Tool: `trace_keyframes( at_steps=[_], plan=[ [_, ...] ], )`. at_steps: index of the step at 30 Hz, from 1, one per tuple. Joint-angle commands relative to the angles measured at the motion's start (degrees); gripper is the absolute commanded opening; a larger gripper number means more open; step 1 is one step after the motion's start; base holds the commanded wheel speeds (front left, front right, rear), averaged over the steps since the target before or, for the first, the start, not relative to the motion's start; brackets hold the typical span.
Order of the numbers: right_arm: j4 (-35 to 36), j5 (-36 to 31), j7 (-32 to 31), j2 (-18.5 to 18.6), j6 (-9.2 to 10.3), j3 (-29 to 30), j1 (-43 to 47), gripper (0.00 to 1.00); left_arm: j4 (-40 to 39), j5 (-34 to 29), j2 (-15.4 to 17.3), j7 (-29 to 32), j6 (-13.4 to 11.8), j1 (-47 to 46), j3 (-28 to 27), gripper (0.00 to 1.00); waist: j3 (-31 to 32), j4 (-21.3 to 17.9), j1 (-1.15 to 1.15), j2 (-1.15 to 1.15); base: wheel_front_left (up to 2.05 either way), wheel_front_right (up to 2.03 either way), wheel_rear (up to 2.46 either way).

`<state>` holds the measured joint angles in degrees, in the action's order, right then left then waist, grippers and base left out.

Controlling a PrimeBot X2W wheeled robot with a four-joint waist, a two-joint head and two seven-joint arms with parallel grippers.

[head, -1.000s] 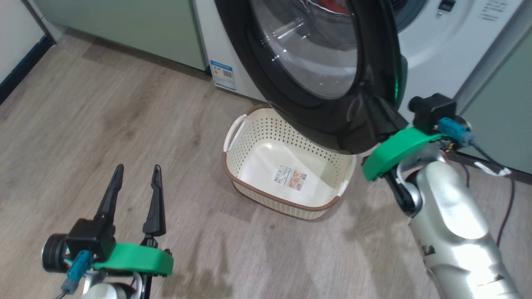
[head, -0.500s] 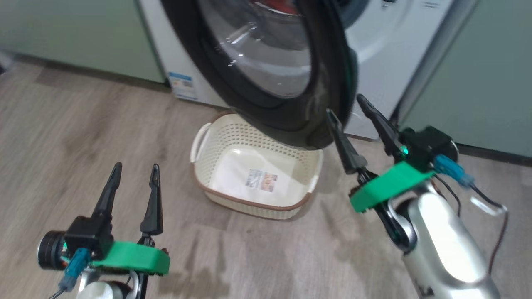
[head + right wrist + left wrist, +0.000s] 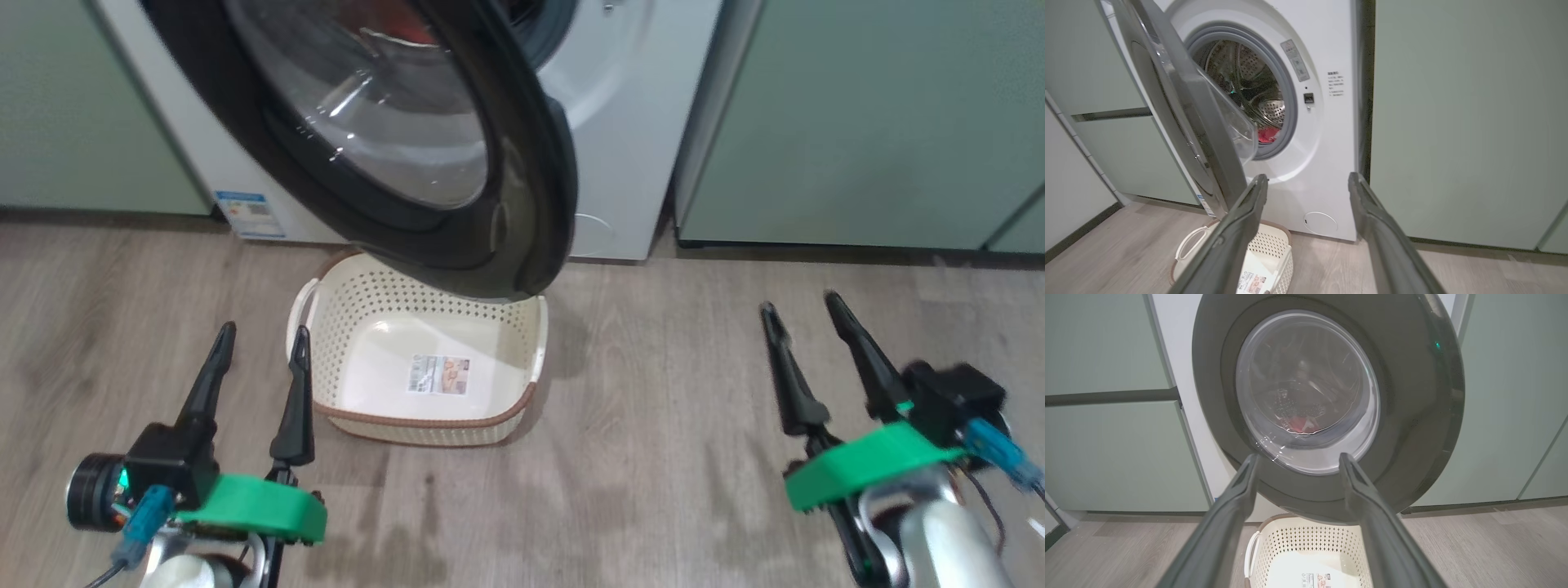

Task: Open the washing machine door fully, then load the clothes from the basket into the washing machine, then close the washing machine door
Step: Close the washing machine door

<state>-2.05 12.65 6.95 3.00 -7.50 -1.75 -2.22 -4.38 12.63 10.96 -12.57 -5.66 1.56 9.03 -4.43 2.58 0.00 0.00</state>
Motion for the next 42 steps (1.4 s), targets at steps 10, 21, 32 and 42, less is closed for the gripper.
trace_keyframes(
  at_steps=[10, 21, 32, 42],
  plan=[
    [4.8, 0.0, -0.8, -0.1, 0.01, 1.4, 3.2, 1.0, -2.7, 0.7, 1.5, 0.4, -0.8, -0.4, -2.4, 1.0, 0.5, -3.2, 0.0, 0.0, 0.0, 0.0, 0.0],
    [5.5, -0.1, -0.9, -0.1, 0.01, 1.7, 2.9, 1.0, -3.1, 0.8, 1.8, 0.6, -1.1, -0.8, -1.9, 1.0, -0.4, -3.2, 0.0, 0.0, 0.0, 0.0, 0.0],
    [5.8, -0.2, -0.6, -0.1, 0.01, 3.2, 1.9, 0.0, -3.1, 1.0, 2.1, 0.3, -1.3, -1.3, -1.7, 1.0, -0.8, -3.0, 0.0, 0.0, 0.0, 0.0, 0.0],
    [9.0, -3.5, -2.8, -0.1, 0.01, -3.9, -10.0, 0.0, -3.8, 0.9, 1.8, -0.3, -1.7, -3.2, -1.4, 1.0, -2.3, 1.2, 0.0, 0.0, 0.0, 0.0, 0.0]
  ],
)
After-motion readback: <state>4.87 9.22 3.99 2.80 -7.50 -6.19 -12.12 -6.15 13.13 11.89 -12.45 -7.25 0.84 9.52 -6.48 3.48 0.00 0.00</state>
